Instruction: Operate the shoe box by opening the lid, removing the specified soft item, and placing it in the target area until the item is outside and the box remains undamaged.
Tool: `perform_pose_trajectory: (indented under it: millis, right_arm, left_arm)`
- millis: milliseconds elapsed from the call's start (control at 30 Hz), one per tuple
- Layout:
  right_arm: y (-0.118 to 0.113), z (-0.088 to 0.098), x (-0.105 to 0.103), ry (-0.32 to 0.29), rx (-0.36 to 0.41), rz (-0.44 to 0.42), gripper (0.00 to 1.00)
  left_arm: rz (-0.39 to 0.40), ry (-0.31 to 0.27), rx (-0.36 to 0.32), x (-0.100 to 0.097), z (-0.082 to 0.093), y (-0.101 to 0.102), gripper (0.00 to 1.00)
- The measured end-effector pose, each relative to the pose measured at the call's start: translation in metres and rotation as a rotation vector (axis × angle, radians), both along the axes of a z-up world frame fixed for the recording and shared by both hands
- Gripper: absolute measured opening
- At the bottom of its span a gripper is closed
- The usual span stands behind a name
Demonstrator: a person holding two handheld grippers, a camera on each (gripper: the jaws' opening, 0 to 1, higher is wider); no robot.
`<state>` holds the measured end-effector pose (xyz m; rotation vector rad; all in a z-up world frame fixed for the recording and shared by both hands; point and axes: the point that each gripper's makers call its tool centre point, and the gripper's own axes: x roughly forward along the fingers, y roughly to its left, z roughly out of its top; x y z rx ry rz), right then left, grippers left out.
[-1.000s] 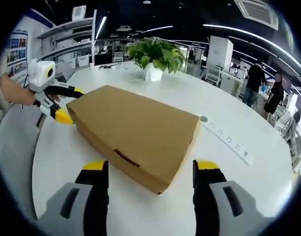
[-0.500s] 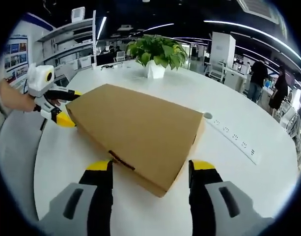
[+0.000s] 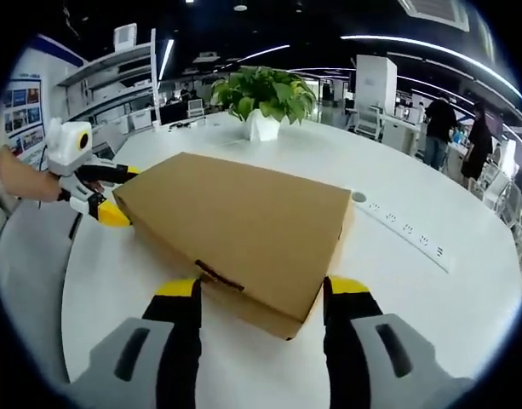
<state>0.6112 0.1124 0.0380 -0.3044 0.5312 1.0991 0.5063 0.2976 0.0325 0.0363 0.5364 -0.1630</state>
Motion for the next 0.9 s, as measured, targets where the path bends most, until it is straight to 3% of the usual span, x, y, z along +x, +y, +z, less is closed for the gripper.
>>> perform_pose_trajectory:
  millis: [233, 300, 900]
  right_arm:
    - [0.001, 0.001, -0.005, 0.006, 0.015, -0.028, 0.53]
    - [0.003, 0.003, -0.007, 0.039, 0.053, -0.062, 0.54]
    - [0.002, 0.002, -0.024, 0.024, 0.057, -0.109, 0.51]
  left_arm:
    - [-0.018, 0.008, 0.001, 0.001, -0.001, 0.003, 0.69]
    - [-0.022, 0.010, 0.001, 0.000, -0.001, 0.004, 0.68]
    - [-0.089, 0.033, -0.027, -0.001, -0.002, 0.014, 0.66]
